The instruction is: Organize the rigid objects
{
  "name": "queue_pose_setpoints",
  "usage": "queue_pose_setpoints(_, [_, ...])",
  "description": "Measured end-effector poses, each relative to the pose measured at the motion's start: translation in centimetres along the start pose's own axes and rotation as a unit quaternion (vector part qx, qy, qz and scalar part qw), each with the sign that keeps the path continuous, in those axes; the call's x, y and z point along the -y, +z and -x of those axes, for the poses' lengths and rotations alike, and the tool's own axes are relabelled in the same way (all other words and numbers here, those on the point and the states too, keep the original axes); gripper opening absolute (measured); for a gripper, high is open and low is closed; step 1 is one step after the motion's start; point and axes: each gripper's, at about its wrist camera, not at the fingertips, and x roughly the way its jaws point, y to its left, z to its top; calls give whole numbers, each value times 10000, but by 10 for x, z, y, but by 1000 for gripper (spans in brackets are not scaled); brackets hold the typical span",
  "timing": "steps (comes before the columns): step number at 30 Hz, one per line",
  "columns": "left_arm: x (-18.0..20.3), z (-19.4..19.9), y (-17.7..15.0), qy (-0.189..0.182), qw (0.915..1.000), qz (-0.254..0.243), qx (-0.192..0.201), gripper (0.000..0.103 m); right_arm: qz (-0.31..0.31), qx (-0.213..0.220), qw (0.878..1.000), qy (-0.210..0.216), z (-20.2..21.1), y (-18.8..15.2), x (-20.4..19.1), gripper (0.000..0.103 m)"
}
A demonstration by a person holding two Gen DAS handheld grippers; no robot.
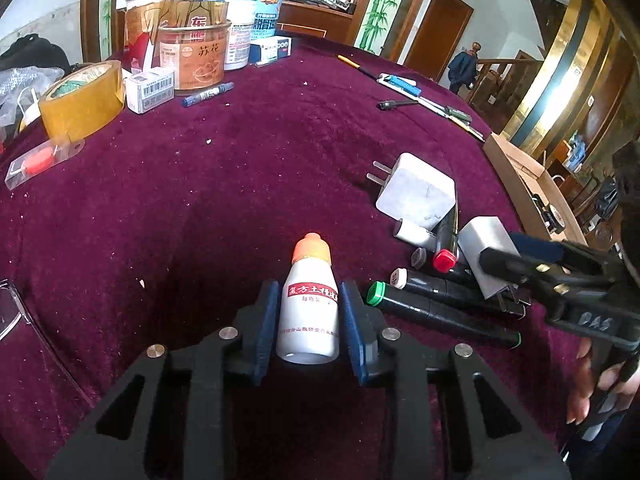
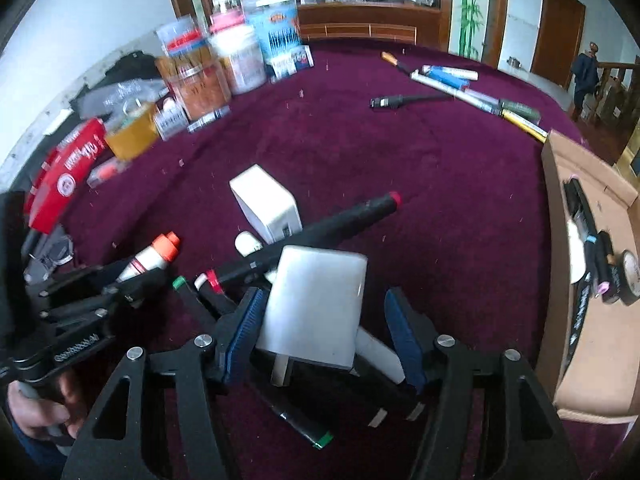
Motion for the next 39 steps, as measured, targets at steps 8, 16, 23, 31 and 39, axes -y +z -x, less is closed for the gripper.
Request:
queue_pose_setpoints(8, [-3, 0, 1, -75, 10000, 64, 7, 29, -343, 413, 9978, 379, 9, -12, 17, 41])
queue_pose_setpoints(16, [1, 0, 0, 94, 9999, -36, 1, 25, -463, 848, 9904, 986, 13, -16, 23, 41])
queue_pose_setpoints(23, [15, 1, -6, 474, 9976, -504, -80, 25, -471, 1018, 9851, 1303, 20, -15, 24, 41])
queue_pose_setpoints(31, [22, -1, -7, 675, 9949, -742, -98, 25, -443, 1077, 9839, 1356, 22, -16, 21, 42])
queue_pose_setpoints(39, [3, 9, -4, 140, 9997, -176, 59, 24, -509, 1089, 9828, 1403, 23, -15, 24, 41])
